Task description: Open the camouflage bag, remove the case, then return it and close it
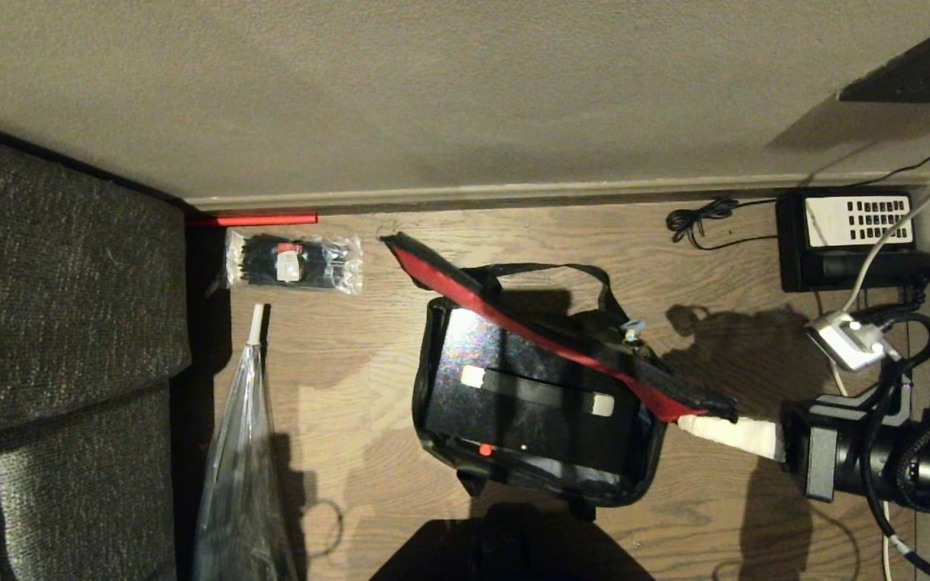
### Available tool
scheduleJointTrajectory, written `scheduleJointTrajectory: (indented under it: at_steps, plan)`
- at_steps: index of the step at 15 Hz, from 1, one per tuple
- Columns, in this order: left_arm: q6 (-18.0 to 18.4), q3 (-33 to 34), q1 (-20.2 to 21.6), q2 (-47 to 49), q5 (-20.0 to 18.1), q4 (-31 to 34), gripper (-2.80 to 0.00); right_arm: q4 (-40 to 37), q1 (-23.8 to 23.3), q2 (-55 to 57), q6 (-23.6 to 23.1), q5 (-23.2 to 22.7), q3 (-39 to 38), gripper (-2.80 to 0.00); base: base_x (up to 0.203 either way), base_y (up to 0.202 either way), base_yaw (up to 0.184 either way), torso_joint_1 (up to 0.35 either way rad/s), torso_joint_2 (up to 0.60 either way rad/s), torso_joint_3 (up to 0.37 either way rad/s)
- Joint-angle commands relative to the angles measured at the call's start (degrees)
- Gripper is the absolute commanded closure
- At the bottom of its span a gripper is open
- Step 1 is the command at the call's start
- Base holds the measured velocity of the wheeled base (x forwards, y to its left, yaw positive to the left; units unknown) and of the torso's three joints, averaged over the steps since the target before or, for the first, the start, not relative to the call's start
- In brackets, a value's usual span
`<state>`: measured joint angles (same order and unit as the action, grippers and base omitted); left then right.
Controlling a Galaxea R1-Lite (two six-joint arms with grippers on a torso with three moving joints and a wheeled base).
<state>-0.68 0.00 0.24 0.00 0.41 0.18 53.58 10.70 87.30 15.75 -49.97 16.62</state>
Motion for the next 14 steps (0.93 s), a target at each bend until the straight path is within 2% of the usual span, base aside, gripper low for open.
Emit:
scheduleJointTrajectory:
  at_steps: [1,4,8,9,12,14]
  plan:
    - [0.0,0.2,0.0,0.0,0.0,0.0,0.0,-5.9,-0.1,-1.2,-3.8,-0.1,0.0,-2.8,0.0,0.0,0.0,0.0,0.0,0.0]
    - [0.0,0.2,0.0,0.0,0.0,0.0,0.0,-8.2,-0.2,-0.9,-8.5,1.0,-0.1,-2.8,0.0,0.0,0.0,0.0,0.0,0.0]
    - [0.0,0.2,0.0,0.0,0.0,0.0,0.0,-9.9,-0.2,-2.0,-9.0,0.9,-0.6,-2.8,0.0,0.0,0.0,0.0,0.0,0.0]
    - [0.0,0.2,0.0,0.0,0.0,0.0,0.0,-12.3,-0.2,-3.3,-10.0,0.7,-1.3,-2.8,0.0,0.0,0.0,0.0,0.0,0.0]
    - [0.0,0.2,0.0,0.0,0.0,0.0,0.0,-23.7,-0.4,-7.4,-18.1,0.3,-1.3,-2.8,0.0,0.0,0.0,0.0,0.0,0.0]
    - [0.0,0.2,0.0,0.0,0.0,0.0,0.0,-26.8,-0.4,-7.7,-17.9,0.7,-1.6,-2.8,0.0,0.0,0.0,0.0,0.0,0.0]
